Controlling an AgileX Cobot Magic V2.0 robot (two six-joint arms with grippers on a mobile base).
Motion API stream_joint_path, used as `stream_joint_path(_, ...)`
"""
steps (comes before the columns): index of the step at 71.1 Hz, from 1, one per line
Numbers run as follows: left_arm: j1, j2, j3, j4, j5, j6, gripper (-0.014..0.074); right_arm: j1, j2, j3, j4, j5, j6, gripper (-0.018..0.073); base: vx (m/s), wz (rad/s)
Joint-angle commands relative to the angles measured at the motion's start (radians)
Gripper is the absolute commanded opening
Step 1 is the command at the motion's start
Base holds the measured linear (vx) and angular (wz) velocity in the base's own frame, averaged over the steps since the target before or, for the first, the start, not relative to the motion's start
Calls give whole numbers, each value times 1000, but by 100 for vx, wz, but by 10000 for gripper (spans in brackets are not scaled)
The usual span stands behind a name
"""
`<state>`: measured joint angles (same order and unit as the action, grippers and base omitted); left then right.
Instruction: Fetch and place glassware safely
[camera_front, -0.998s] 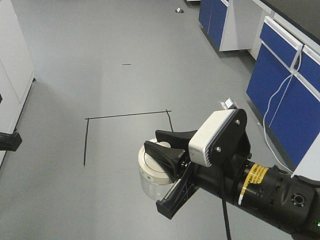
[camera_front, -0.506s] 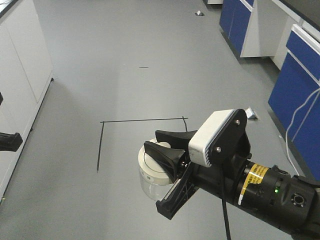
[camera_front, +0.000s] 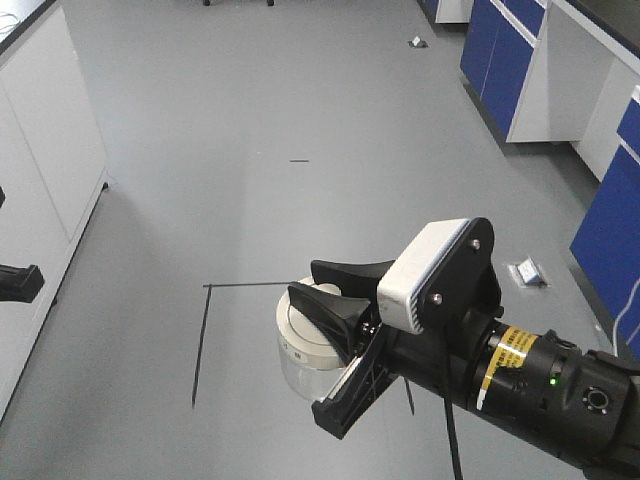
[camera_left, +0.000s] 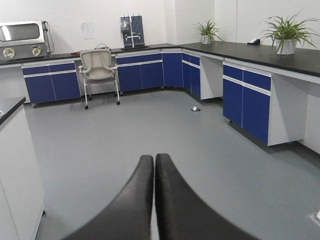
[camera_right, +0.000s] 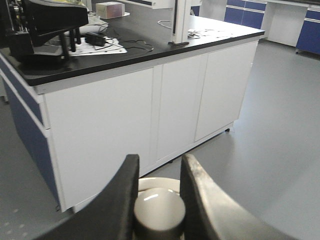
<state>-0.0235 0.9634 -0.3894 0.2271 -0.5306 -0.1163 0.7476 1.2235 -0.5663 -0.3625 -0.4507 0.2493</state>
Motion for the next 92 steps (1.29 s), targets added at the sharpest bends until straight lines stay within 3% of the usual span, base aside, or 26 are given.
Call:
stream_joint_path(1,-3,-11,-25,-12,-70,-6,-7,-3,-29,-30,12,-100,-5,-3,46,-1)
stream_joint_path(92,-3,-11,-25,-12,-70,-6,-7,-3,-29,-30,12,-100,-5,-3,50,1)
